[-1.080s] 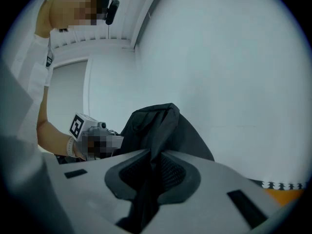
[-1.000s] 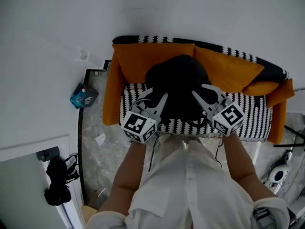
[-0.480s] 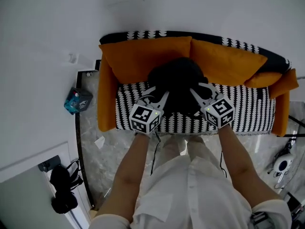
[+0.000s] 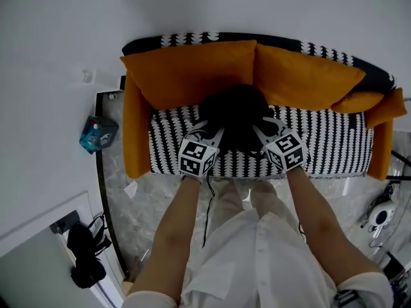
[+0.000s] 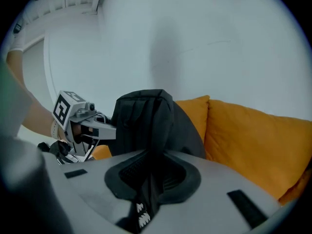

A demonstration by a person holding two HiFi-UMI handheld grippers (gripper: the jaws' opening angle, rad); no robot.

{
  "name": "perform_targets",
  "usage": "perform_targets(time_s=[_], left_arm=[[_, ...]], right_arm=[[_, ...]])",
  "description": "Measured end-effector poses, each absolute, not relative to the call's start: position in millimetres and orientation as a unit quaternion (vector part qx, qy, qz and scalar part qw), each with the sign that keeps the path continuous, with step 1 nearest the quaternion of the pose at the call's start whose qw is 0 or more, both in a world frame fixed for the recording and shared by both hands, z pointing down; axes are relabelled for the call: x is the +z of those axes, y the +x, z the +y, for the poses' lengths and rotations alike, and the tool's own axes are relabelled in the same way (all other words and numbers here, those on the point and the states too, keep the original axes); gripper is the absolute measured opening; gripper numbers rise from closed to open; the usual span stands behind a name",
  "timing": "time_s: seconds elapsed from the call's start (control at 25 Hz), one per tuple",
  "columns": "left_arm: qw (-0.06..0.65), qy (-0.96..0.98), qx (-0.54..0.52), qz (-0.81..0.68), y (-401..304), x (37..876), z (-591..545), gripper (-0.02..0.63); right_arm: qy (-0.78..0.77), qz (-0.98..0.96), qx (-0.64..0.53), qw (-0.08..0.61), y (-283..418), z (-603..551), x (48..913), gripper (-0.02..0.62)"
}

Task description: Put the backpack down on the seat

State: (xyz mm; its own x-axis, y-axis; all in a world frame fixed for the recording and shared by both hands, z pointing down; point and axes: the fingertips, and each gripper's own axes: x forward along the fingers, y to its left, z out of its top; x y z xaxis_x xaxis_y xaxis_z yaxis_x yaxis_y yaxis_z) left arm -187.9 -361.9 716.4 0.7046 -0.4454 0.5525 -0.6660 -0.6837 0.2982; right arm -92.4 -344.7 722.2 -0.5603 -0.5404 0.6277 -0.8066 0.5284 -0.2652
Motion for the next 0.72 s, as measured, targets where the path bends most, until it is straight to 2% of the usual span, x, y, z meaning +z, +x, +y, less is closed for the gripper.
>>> perform_targets(time_s=[0.52, 0.72], left_arm=[[0.259, 0.883, 0.242, -0.309, -182, 743, -355, 0.058], [0.268, 0.878, 0.25, -0.308, -182, 746, -351, 0.064]], right_arm=[[0.406, -0.823, 0.29, 0.271, -87, -339, 752, 0.057], [0.415, -0.809, 0.294, 0.295, -83, -337, 757, 0.077]])
